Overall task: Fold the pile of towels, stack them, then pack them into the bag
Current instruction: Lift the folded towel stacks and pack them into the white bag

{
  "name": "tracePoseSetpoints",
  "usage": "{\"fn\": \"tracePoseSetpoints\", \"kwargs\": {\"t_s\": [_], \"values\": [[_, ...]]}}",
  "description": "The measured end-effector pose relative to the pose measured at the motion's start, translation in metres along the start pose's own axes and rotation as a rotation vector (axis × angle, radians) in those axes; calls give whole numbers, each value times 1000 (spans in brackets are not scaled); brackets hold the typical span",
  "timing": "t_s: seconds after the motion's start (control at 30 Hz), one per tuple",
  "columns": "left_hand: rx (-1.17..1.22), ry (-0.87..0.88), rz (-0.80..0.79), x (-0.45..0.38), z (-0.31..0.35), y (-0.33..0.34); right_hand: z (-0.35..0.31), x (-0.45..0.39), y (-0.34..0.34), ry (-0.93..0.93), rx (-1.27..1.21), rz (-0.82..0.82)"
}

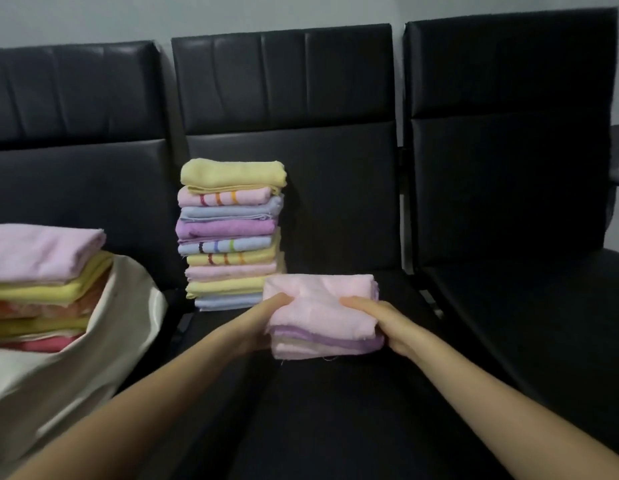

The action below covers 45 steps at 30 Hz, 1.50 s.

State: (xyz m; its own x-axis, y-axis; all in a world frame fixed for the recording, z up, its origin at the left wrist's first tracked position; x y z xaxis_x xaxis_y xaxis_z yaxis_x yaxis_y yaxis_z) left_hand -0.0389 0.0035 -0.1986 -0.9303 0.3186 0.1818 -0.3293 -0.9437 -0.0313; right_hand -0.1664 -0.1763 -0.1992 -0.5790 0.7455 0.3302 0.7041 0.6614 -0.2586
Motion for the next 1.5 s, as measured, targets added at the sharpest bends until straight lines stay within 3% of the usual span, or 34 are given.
{"fn": "tracePoseSetpoints", "kwargs": {"t_s": [0.03,0.07,0.1,0.2,0.3,0.43,0.57,0.67,0.77,0.9,1.03,1.27,1.5], "values": [[-78,-166,-133,2,-1,-11,-7,5,8,-7,56,-35],[-219,-250,-63,-1,5,-34,-14,8,17,-21,124,-61],[-292,-221,-38,-8,5,-50,-23,10,24,-36,221,-80],[-152,-265,-6,-13,1,-85,-57,12,40,-163,474,-113],[-159,-234,72,-20,8,-112,-101,6,55,-251,385,-22],[-698,204,360,-35,76,-130,-177,-11,70,-331,4,191],[-673,670,404,-51,167,-115,-233,-28,83,-351,-267,249],[-741,854,417,-85,215,-98,-255,-43,102,-271,-392,126],[-772,799,340,-134,227,-81,-264,-57,122,-92,-427,-57],[-680,617,355,-172,180,-81,-270,-64,132,30,-182,-103],[-537,632,378,-176,166,-91,-289,-54,142,-23,19,-88],[-532,622,278,-160,165,-97,-298,-18,160,-14,-29,-111],[-420,540,127,-144,169,-108,-290,2,158,-35,46,-21]]}}
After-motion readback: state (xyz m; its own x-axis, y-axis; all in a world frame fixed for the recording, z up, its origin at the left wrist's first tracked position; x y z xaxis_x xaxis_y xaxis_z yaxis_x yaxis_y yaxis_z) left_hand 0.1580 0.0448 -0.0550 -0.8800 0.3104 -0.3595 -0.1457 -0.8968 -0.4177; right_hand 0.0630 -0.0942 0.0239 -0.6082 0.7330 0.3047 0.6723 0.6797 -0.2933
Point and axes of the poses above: each hand's wrist, its own x-axis away from the middle knuckle, its own y-axis out of the palm, z = x × y, the point moved 3 cm from there along -x, towards the middle knuckle, and after that the axes turned 15 degrees about z, right-handed, at the moved point
